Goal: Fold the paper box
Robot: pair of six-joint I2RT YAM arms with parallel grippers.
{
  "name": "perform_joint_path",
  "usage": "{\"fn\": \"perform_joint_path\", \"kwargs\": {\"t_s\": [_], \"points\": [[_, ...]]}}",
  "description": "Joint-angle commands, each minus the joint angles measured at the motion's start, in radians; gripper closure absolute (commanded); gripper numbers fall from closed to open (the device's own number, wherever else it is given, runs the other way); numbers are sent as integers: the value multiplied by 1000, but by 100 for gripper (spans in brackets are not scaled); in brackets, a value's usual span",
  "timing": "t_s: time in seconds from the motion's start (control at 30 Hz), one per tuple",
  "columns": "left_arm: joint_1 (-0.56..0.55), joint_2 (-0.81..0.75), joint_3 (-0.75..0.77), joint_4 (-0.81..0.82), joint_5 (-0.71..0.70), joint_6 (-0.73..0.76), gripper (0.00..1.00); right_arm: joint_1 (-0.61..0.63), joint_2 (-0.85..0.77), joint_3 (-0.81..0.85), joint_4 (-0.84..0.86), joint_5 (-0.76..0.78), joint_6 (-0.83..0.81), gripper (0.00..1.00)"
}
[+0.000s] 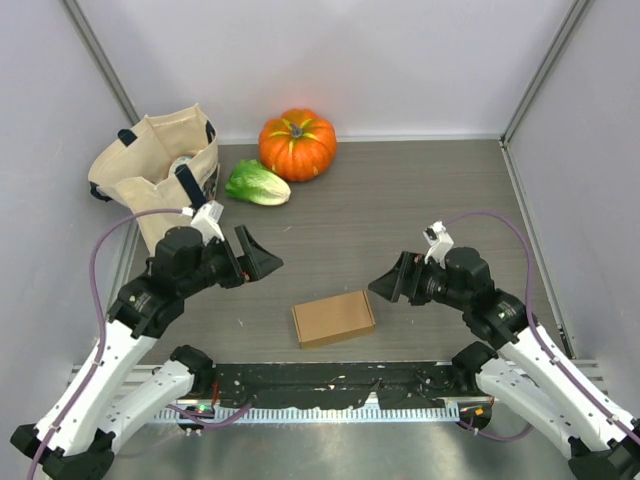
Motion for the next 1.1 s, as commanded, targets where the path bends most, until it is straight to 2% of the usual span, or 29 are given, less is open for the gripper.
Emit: {"fn": "perform_joint_path", "kwargs": {"t_s": [0.0, 0.1, 0.13, 0.17, 0.2, 0.33, 0.47, 0.53, 0.63, 0.67, 0.8, 0.93, 0.97, 1.07], "points": [[5, 91, 22, -75, -4, 36, 12, 0, 112, 112, -141, 166, 1, 15], [5, 112, -88, 70, 63, -9, 17, 0, 174, 97, -98, 157, -13, 16], [5, 126, -172, 128, 137, -45, 19, 0, 218, 88, -74, 137, -17, 18], [2, 145, -218, 250, 175, -71, 23, 0, 247, 60, -25, 123, -31, 19], [-10, 196, -255, 297, 194, -94, 25, 0, 270, 45, -3, 109, -28, 22], [-125, 304, -392, 492, 145, -165, 27, -2, 364, -24, 104, 32, -2, 32], [-197, 465, -437, 734, 133, -187, 24, 0, 437, -127, 297, -70, 102, 38], [-233, 548, -412, 779, 131, -191, 24, 0, 462, -153, 348, -96, 154, 41], [-318, 706, -328, 905, 168, -236, 34, -3, 441, -150, 274, 6, 179, 43], [-346, 768, -294, 910, 156, -239, 36, -3, 420, -135, 190, 40, 187, 43], [-459, 930, -115, 913, 133, -250, 36, -9, 225, -115, -10, 234, 291, 43], [-516, 1086, 52, 940, 157, -277, 36, -55, 84, -95, -240, 438, 374, 42], [-526, 1112, 71, 958, 166, -291, 36, -78, 64, -91, -309, 475, 397, 42], [-570, 1221, 144, 1012, 194, -325, 39, -135, 31, -72, -371, 543, 398, 42]]}}
